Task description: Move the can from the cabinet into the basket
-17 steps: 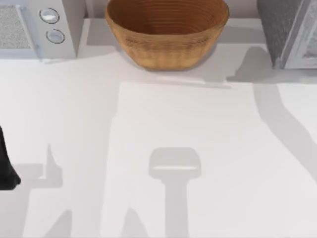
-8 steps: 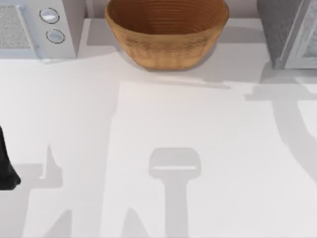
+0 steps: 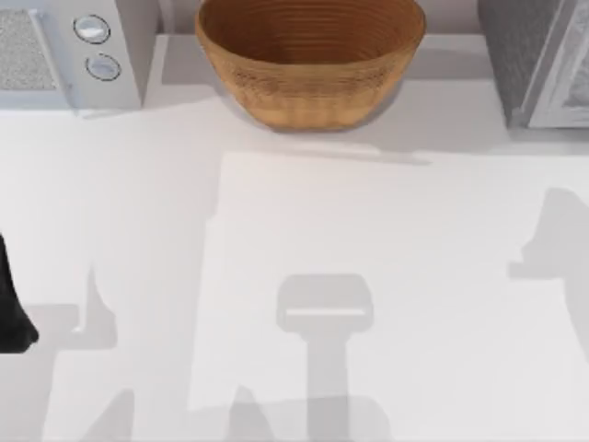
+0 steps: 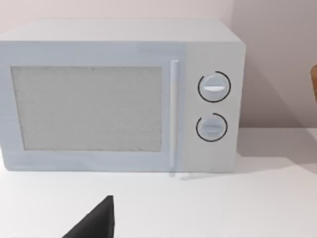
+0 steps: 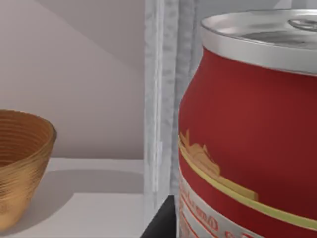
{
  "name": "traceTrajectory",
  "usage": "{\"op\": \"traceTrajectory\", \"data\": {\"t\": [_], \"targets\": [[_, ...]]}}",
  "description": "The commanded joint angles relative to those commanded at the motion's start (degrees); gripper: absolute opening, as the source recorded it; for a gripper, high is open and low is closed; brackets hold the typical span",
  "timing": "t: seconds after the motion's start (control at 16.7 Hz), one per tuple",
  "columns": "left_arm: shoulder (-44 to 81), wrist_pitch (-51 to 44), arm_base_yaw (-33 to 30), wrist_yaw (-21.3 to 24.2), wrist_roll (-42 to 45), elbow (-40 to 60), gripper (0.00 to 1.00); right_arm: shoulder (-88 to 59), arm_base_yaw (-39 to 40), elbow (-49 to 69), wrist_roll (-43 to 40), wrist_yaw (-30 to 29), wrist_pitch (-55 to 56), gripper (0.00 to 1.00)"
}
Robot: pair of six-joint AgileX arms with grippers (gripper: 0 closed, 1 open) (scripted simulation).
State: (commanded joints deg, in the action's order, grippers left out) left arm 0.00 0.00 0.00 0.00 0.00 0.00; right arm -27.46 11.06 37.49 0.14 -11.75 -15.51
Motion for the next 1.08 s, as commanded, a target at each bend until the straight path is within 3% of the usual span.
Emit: {"op": "traceTrajectory", "data": {"t": [0.24,0.48,1.08], "targets": [[0.00,0.00,0.00,0.00,0.00,0.00,1.00,14.37,-5.86,-21.96,-0.05,6.14,8.13,0.00],[0.00,0.00,0.00,0.00,0.00,0.00,1.00,24.67,-9.94,-34.51,-0.12,10.52,13.91,0.00],[0.00,0.00,0.00,0.00,0.00,0.00,1.00,25.30,-10.22,-36.11,-0.02,11.13,15.93,0.00]]}}
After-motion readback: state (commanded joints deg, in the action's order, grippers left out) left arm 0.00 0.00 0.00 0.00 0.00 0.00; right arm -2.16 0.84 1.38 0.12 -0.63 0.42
